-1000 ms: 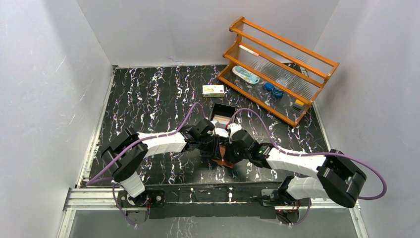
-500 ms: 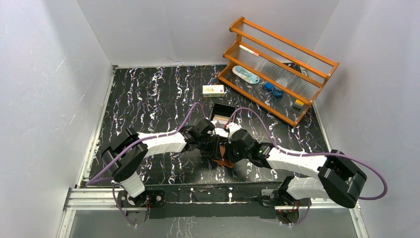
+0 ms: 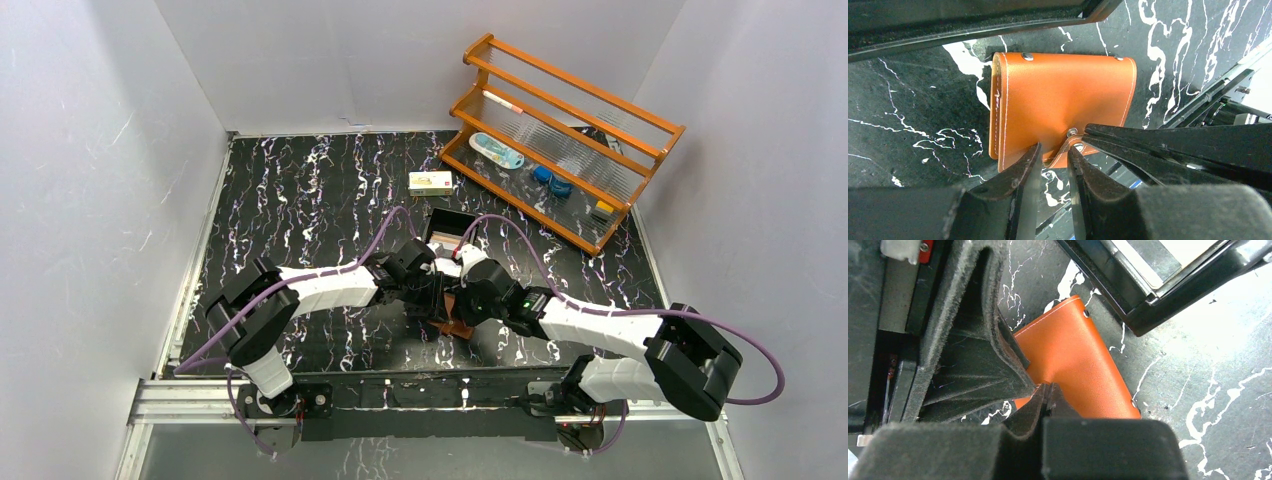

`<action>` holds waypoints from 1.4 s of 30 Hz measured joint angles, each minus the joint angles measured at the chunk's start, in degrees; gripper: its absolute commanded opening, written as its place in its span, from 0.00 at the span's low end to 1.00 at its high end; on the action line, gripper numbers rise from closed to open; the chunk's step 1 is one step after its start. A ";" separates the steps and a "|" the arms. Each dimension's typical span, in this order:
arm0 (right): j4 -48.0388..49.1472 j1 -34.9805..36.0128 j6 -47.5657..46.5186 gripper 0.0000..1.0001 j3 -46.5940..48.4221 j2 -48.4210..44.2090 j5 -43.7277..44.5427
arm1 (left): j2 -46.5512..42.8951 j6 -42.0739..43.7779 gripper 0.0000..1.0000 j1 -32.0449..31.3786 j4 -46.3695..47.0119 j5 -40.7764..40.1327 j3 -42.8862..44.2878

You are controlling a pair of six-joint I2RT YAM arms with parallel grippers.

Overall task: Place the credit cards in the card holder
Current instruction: Close the card holder at the center of the board.

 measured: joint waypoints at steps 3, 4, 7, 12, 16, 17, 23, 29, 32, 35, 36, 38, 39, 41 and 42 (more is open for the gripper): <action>-0.04 0.00 0.02 0.00 0.00 0.00 0.09 | 0.24 0.04 0.25 -0.02 -0.48 -0.02 0.37; -0.17 0.00 0.07 0.01 0.07 0.00 0.09 | 0.31 0.07 0.25 0.00 -0.68 -0.04 0.50; -1.81 0.00 1.14 0.20 0.79 -0.26 0.09 | 0.59 0.07 0.24 -0.02 -1.31 -0.07 0.98; -3.04 0.00 4.48 0.27 1.03 -2.82 0.09 | 0.59 0.04 0.24 -0.04 -1.62 -0.24 1.11; -1.95 0.00 7.34 0.32 0.52 -3.32 0.02 | 0.59 0.02 0.24 -0.07 -1.70 -0.33 1.14; -1.79 0.00 7.67 0.32 0.22 -3.30 0.02 | 0.59 0.02 0.24 -0.07 -1.70 -0.35 1.14; -1.03 0.00 9.53 0.33 -0.81 0.02 -0.04 | 0.59 -0.04 0.23 -0.11 -1.73 -0.48 1.14; 0.48 0.00 10.54 0.24 -1.31 0.94 -0.28 | 0.59 -0.13 0.23 -0.13 -1.75 -0.61 1.14; 1.49 0.00 11.02 0.20 -1.79 0.92 -0.44 | 0.59 -0.15 0.23 -0.20 -1.75 -0.68 1.14; 2.16 0.00 11.56 0.10 -2.36 0.85 -0.63 | 0.59 -0.15 0.23 -0.24 -1.75 -0.72 1.14; 2.23 0.00 11.56 0.04 -2.40 0.85 -0.63 | 0.59 -0.15 0.23 -0.24 -1.75 -0.72 1.14; 2.32 -0.02 11.54 0.00 -2.49 0.74 -0.61 | 0.59 -0.15 0.23 -0.24 -1.75 -0.72 1.14; 2.36 -0.02 11.63 0.00 -2.62 0.63 -0.63 | 0.59 -0.15 0.23 -0.24 -1.75 -0.74 1.14; 2.38 -0.07 11.63 0.00 -2.82 0.31 -0.76 | 0.59 -0.17 0.25 -0.26 -1.75 -0.79 1.14; 2.40 -0.07 11.50 0.00 -2.84 0.15 -0.94 | 0.57 -0.20 0.26 -0.28 -1.75 -0.81 1.14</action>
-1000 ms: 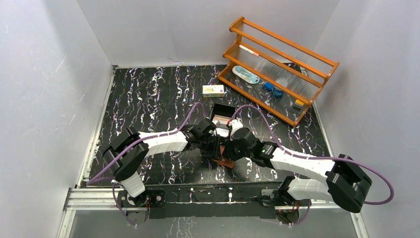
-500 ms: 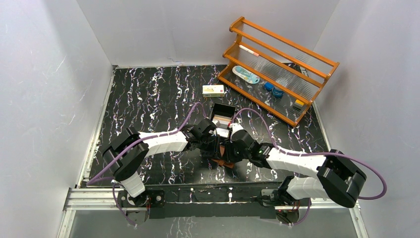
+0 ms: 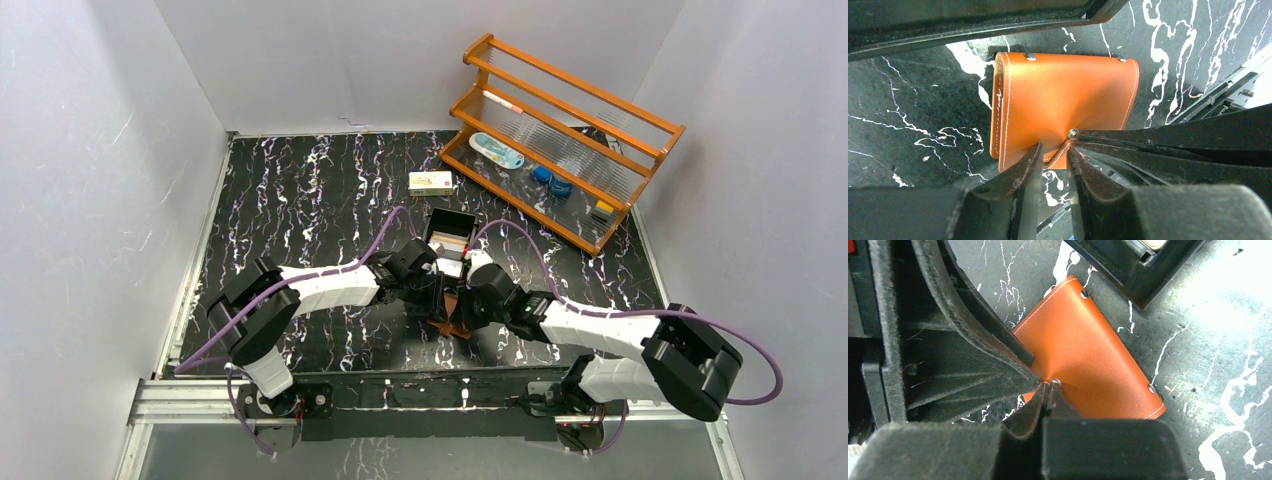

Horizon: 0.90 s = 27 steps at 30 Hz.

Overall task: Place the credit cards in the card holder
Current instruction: Close the card holder at the center of the board.

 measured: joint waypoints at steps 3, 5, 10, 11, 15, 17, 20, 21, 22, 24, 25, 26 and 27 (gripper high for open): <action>0.02 0.00 -0.83 0.00 -0.02 -0.42 -0.15 | -0.22 -0.50 0.27 -0.11 -0.02 -0.13 0.00; 0.02 0.00 -1.86 0.00 -0.02 -0.85 -0.17 | -0.55 -1.25 0.28 -0.24 -0.35 -0.57 0.00; 0.02 0.00 -5.25 0.00 -0.02 -1.66 -0.98 | -1.95 -3.34 0.28 -0.59 -3.98 -3.41 -0.02; 0.02 0.00 -5.81 0.00 -0.02 -1.77 -1.14 | -2.12 -3.58 0.28 -0.63 -5.03 -4.20 -0.02; 0.31 0.00 -7.76 0.00 -0.02 -1.99 -1.46 | -2.25 -4.31 0.29 -0.63 -8.81 -7.43 -0.02; 0.83 0.00 -8.90 0.00 -0.02 -1.99 -1.49 | -2.25 -4.35 0.30 -0.63 -10.27 -8.87 -0.02; 1.33 0.00 -10.12 0.00 -0.02 -1.99 -1.62 | -2.25 -4.46 0.30 -0.63 -10.51 -9.40 0.00; 1.38 0.00 -10.51 0.00 -0.02 -1.99 -1.64 | -2.25 -4.42 0.30 -0.63 -10.49 -9.46 0.00; 1.44 0.00 -10.75 0.00 -0.02 -1.99 -1.64 | -2.25 -4.39 0.30 -0.63 -10.49 -9.60 0.04; 1.62 0.00 -11.41 0.00 -0.02 -1.99 -1.62 | -2.25 -4.28 0.31 -0.63 -10.51 -9.77 0.11; 1.68 0.00 -11.74 0.00 -0.02 -1.99 -1.60 | -2.25 -4.26 0.30 -0.63 -10.51 -9.75 0.11; 1.70 0.00 -12.02 0.00 -0.02 -1.99 -1.57 | -2.25 -4.26 0.30 -0.63 -10.51 -9.73 0.11; 1.73 0.00 -12.24 0.00 -0.02 -1.99 -1.49 | -2.25 -4.22 0.30 -0.63 -10.51 -9.73 0.11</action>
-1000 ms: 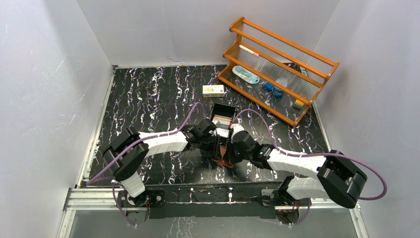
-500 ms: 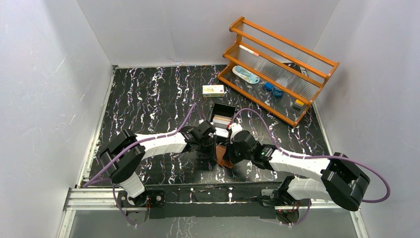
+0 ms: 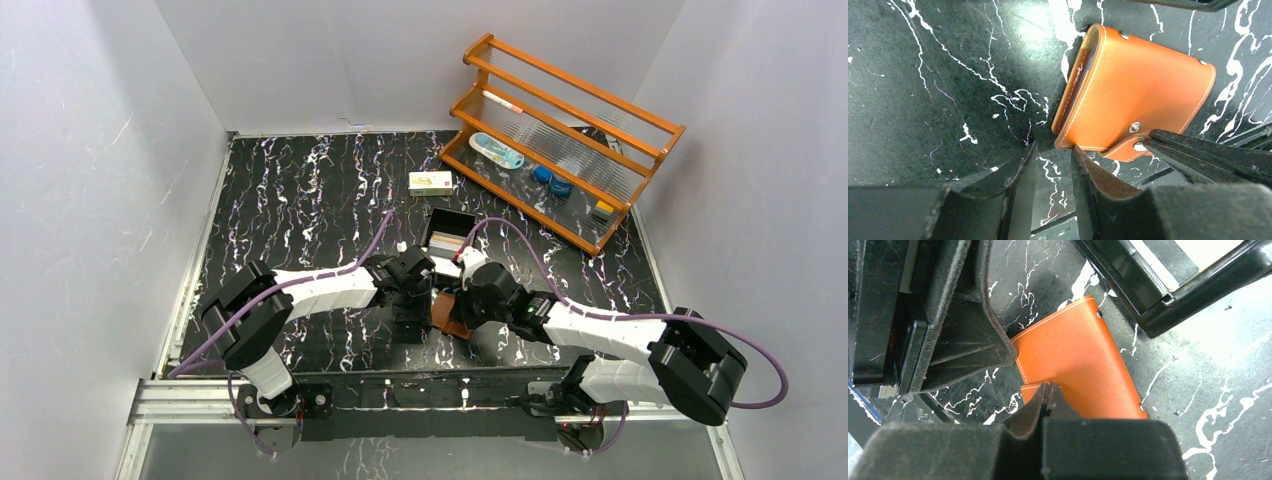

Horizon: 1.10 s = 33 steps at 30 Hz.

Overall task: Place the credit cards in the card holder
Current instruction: Close the card holder at the center of the board.

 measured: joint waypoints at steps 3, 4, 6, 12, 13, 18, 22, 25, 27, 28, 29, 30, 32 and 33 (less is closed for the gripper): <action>0.33 0.00 -0.72 0.00 0.00 0.11 0.11 | 0.00 0.24 0.30 0.00 0.02 0.07 0.09; 0.63 -0.04 -0.94 0.00 0.00 0.24 0.11 | 0.00 0.35 0.30 0.00 0.02 0.07 0.11; 1.11 -0.07 -1.16 0.00 0.00 0.59 0.11 | 0.02 0.39 0.30 0.00 0.04 0.20 0.17; 1.97 -0.46 -1.27 0.00 0.00 2.19 0.09 | 0.02 0.39 0.30 0.00 0.48 1.27 0.22; 2.12 -0.57 -1.29 0.00 0.00 2.34 0.11 | 0.02 0.39 0.30 0.00 0.55 1.44 0.26; 2.86 -0.98 -1.31 0.00 0.00 2.80 0.24 | 0.02 0.42 0.30 0.00 1.57 2.56 0.42; 4.17 -1.18 -1.31 0.00 -0.57 3.08 0.26 | 0.02 0.66 0.30 0.00 3.34 4.09 0.42; 5.29 -1.40 -1.22 0.00 -1.20 3.08 0.26 | 0.02 0.87 0.30 0.00 4.42 5.03 0.48; 6.08 -1.44 -1.16 0.00 -1.79 3.08 0.24 | 0.02 0.94 0.30 -0.07 5.42 5.53 0.52; 6.43 -1.44 -1.16 0.00 -1.88 3.08 0.24 | 0.02 1.03 0.30 -0.11 5.99 5.73 0.52; 6.71 -1.44 -1.16 0.00 -2.01 3.08 0.24 | 0.02 1.07 0.30 -0.20 6.47 5.88 0.52; 7.06 -1.44 -1.14 0.00 -2.27 3.08 0.24 | 0.02 1.14 0.30 -0.24 6.78 6.05 0.55; 7.63 -1.53 -1.05 0.00 -2.56 3.08 0.15 | 0.02 1.36 0.30 -0.31 7.32 6.29 0.55; 7.74 -1.57 -1.03 0.00 -2.58 3.08 0.07 | 0.09 1.49 0.30 -0.33 7.58 6.38 0.59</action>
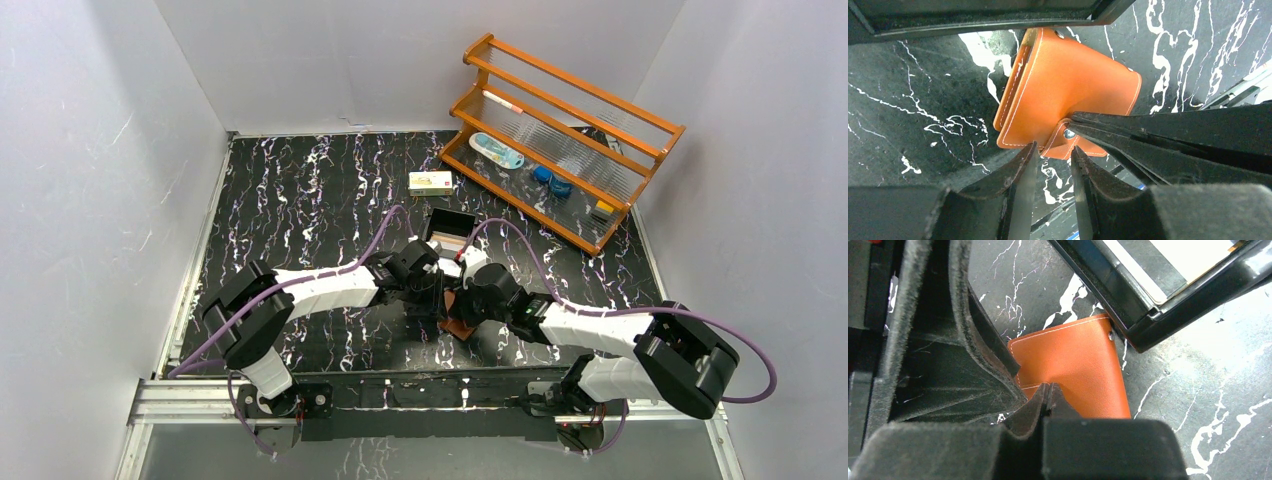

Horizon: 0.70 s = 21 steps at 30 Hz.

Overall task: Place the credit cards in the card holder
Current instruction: Close the card holder at the center of the board.

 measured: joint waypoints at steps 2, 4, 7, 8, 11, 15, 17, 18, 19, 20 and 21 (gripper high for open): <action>0.17 -0.09 0.11 0.00 -0.09 0.00 -0.04 | 0.37 0.20 0.30 0.00 0.39 0.13 0.24; 0.24 -0.13 0.17 0.00 -0.15 -0.11 -0.07 | 0.59 0.28 0.30 0.00 0.66 0.22 0.28; -0.13 -0.17 0.46 0.00 -0.35 -1.09 -0.22 | 0.61 0.39 0.27 0.00 0.72 0.22 0.31; -0.35 -0.17 0.59 0.00 -0.35 -1.53 -0.20 | 0.61 0.42 0.25 0.00 0.74 0.17 0.31; -1.03 -0.17 1.22 0.00 -0.35 -3.34 -0.15 | 0.61 0.55 0.24 -0.02 0.92 -0.26 0.31; -1.29 -0.24 1.42 0.00 -0.35 -4.37 0.00 | 0.68 1.16 0.24 -0.04 0.52 -1.29 0.61; -1.46 -0.39 1.44 0.00 -0.37 -4.35 0.02 | 0.90 1.51 0.24 -0.04 0.31 -1.62 1.03; -1.44 -0.50 1.44 0.00 -0.42 -4.37 0.02 | 1.05 1.64 0.24 -0.04 0.35 -1.77 1.18; -1.42 -0.57 1.49 0.00 -0.55 -4.35 0.04 | 1.29 1.73 0.24 -0.04 0.33 -1.92 1.31; -1.42 -0.57 1.49 0.00 -0.59 -4.35 0.04 | 1.53 1.86 0.24 -0.04 0.37 -1.97 1.33; -1.36 -0.61 1.55 0.00 -0.81 -4.35 0.13 | 1.70 1.92 0.24 -0.04 0.26 -2.03 1.33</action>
